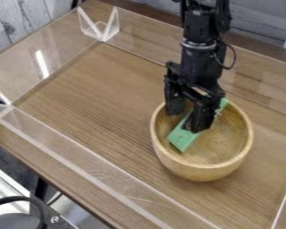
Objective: Put the green block in the brown bowl
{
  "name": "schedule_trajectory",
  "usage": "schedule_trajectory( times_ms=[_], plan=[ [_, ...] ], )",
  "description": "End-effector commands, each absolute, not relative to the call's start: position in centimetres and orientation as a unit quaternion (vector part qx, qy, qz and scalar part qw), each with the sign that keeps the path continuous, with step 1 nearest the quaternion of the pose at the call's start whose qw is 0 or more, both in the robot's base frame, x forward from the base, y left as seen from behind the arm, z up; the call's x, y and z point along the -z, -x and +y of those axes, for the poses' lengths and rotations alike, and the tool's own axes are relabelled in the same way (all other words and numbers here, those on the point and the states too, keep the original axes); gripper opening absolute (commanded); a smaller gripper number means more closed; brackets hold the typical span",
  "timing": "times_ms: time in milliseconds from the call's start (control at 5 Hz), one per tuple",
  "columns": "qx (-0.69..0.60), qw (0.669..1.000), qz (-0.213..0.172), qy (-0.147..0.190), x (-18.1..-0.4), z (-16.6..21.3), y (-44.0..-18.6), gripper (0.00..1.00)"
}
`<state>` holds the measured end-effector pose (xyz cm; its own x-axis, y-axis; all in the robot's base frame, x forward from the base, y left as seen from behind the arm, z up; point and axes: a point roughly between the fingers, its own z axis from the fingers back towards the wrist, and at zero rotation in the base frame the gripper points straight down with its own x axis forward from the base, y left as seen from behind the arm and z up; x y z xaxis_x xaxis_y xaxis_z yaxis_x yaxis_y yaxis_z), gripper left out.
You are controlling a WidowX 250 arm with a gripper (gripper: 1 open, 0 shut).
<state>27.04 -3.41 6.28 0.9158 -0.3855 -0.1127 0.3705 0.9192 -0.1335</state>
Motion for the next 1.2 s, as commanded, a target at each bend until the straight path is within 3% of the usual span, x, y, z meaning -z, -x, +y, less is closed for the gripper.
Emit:
schedule_trajectory(
  times_ms=[0, 400, 600, 800, 1000],
  plan=[
    [0.187, 0.980, 0.024, 0.059, -9.8, -2.7, -27.6, 1.00],
    [0.153, 0.985, -0.023, 0.083, -16.1, 0.7, -27.0, 1.00],
    [0.115, 0.992, -0.021, 0.036, -18.5, 4.3, -27.8, 1.00],
    [0.154, 0.988, 0.003, 0.016, -17.6, 1.9, -28.1, 0.00],
    [0.167, 0.985, 0.027, 0.021, -16.4, 1.7, -27.3, 0.00]
  ],
)
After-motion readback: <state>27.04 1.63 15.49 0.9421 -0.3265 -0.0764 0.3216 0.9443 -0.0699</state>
